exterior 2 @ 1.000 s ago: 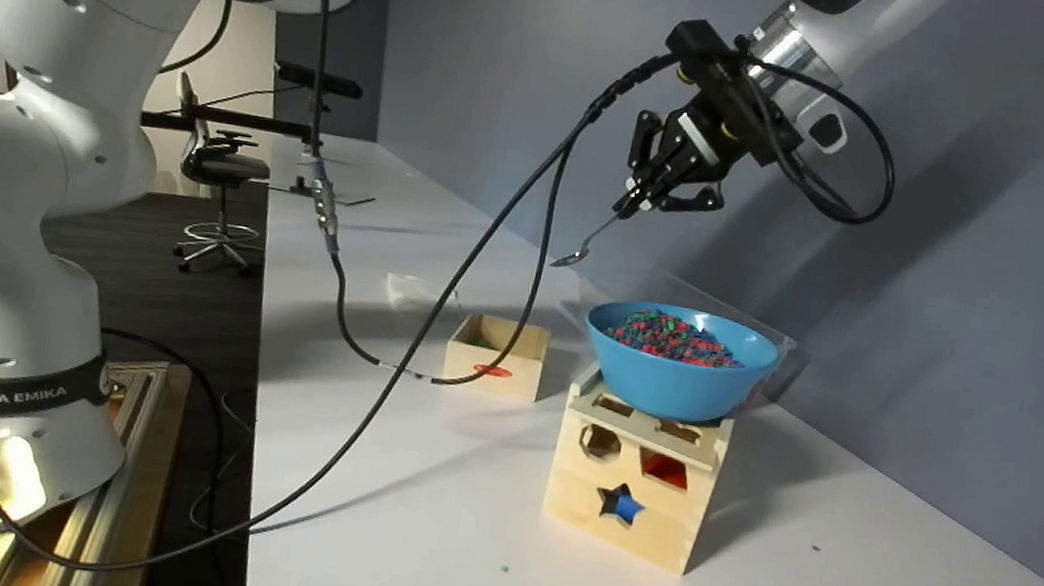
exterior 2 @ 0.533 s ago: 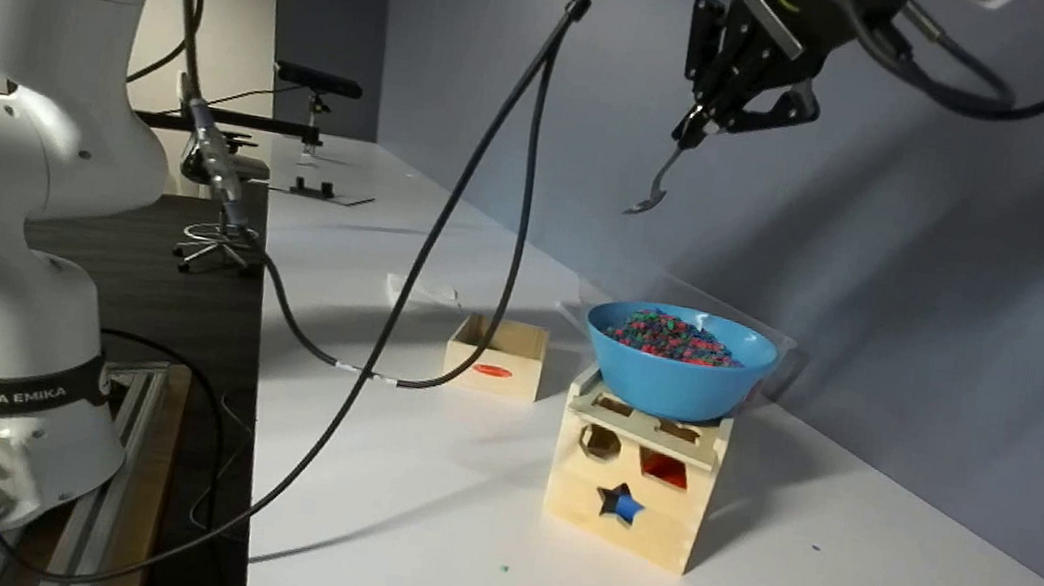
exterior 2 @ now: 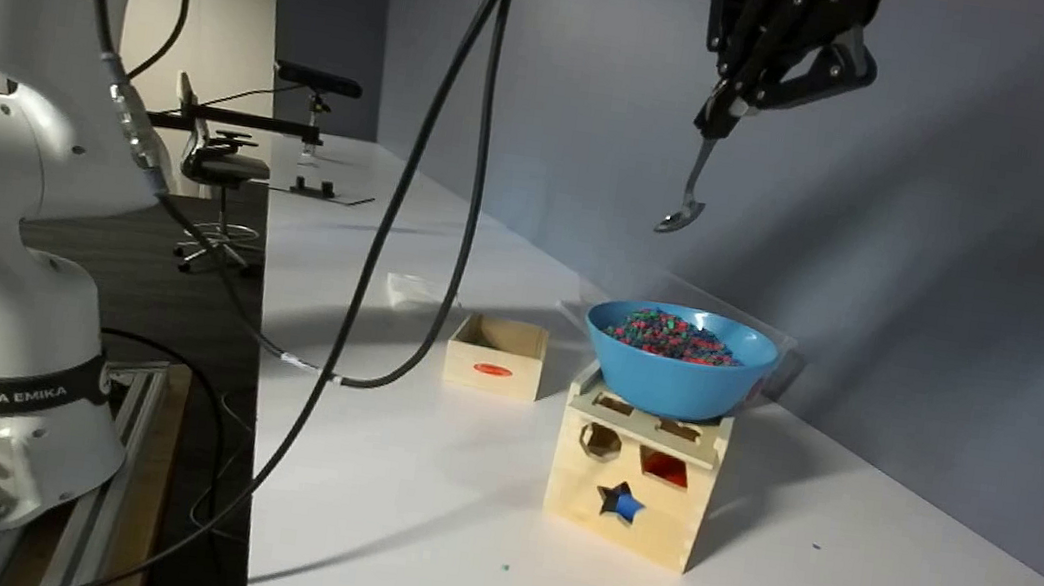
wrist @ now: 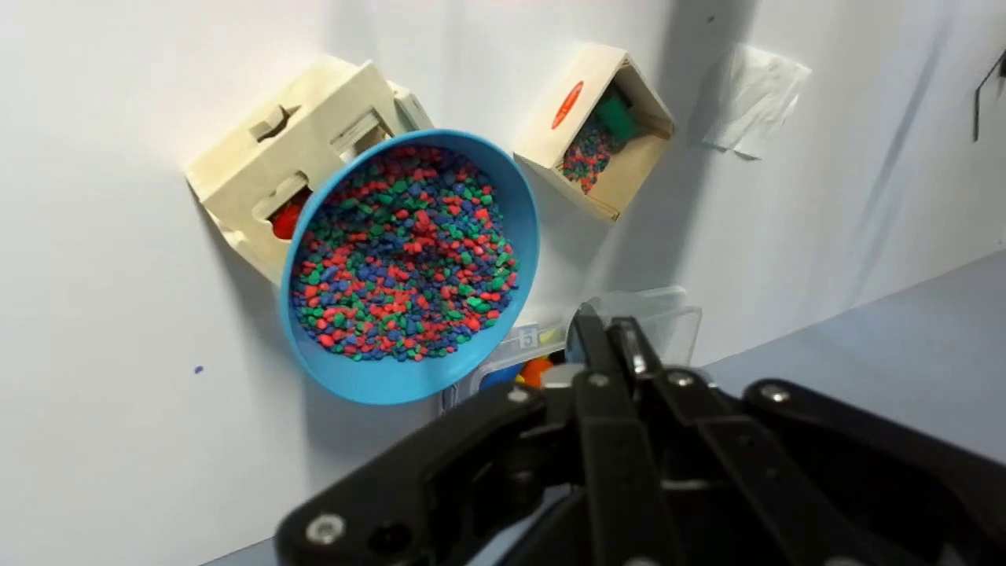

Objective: Put half a spoon of the blue bowl's contents into the small crate

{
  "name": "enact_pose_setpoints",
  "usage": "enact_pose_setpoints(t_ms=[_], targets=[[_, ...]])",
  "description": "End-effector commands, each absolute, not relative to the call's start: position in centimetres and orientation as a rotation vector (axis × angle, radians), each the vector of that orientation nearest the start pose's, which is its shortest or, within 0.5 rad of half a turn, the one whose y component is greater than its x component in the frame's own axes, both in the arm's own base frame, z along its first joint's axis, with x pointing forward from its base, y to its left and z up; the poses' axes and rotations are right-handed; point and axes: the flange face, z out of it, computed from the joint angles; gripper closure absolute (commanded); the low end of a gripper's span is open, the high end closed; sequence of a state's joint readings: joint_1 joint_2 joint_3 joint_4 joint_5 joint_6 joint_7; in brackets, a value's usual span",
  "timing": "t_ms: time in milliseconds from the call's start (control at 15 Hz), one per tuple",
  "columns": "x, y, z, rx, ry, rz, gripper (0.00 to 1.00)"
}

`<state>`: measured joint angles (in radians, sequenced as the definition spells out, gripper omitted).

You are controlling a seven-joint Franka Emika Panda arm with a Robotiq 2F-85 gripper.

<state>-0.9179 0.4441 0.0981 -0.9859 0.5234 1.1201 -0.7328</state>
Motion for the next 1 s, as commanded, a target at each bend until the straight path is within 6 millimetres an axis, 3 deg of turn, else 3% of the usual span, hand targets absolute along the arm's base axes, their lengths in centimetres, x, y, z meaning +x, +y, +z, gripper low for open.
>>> enact_pose_setpoints(t_ms=[0, 200, 600, 933], targets=[[46.2, -43.2, 60.2, -2.619, 0.052, -0.199, 0.99], [46.1, -43.9, 58.9, -2.674, 0.134, -0.143, 0.99], [46.6, -43.2, 56.1, -2.695, 0.156, 0.011, 0.99], [48.0, -42.7, 54.2, -2.706, 0.182, -0.012, 0.99]])
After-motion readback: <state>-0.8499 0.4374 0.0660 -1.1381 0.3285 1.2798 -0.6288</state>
